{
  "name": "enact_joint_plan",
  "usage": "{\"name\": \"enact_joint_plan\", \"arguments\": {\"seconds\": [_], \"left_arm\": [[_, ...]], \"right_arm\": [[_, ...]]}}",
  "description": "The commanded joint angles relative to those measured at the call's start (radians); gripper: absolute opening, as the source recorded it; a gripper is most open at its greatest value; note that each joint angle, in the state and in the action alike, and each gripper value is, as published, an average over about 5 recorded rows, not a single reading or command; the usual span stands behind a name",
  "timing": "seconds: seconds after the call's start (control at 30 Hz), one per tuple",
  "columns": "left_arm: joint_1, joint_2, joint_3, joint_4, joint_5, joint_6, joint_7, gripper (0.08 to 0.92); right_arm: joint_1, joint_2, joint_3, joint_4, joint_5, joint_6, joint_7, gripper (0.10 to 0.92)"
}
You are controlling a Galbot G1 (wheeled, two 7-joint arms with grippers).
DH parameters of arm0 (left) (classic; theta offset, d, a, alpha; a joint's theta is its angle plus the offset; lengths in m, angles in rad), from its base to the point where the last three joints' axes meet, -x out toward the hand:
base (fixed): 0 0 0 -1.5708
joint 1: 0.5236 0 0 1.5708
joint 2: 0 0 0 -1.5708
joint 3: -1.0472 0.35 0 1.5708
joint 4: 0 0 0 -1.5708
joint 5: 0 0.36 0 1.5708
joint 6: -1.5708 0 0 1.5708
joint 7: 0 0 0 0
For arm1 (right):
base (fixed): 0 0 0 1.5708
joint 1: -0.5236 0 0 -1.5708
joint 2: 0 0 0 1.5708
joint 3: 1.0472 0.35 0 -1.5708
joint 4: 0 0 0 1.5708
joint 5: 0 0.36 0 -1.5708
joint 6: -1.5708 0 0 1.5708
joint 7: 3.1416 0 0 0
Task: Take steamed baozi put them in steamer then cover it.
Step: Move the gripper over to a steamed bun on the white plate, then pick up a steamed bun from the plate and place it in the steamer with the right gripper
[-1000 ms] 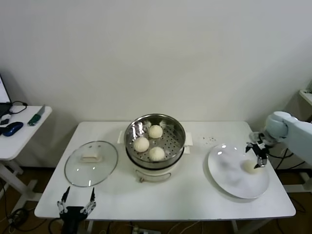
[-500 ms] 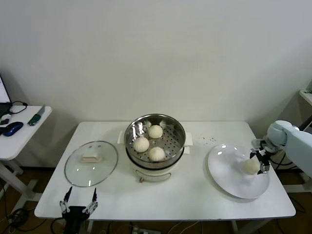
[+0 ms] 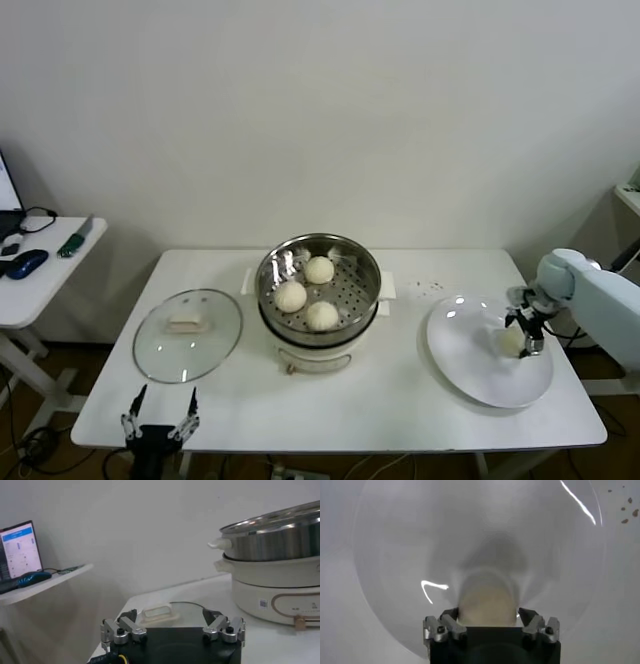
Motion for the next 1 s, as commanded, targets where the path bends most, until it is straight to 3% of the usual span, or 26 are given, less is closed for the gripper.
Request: {"name": "enact_joint_plan", "arguments": {"seconds": [0.03, 0.33, 0.77, 1.0], "left_arm": [[0.001, -0.001, 0.002, -0.003, 0.001, 0.000, 0.000, 0.823], [0.005, -0.002, 0.012, -0.008, 0.002, -0.006, 0.001, 0.823], [0.034, 0.012, 0.052, -0.052, 0.018, -0.016, 0.020, 0.823], [0.046, 0.022, 0.072, -0.051, 0.026, -0.037, 0.023, 0.823]], "right_arm": [[0.017, 0.015, -0.009, -0.019, -0.006, 0.006, -0.006, 0.745], [0.190, 0.013, -0.166, 0.032, 0.128, -0.016, 0.007, 0.682], [0.750, 0.266, -0.688, 0.137, 0.770, -0.184, 0.078, 0.689], [0.870, 0.475, -0.835, 0.157, 1.011, -0.244, 0.106, 0.702]]}}
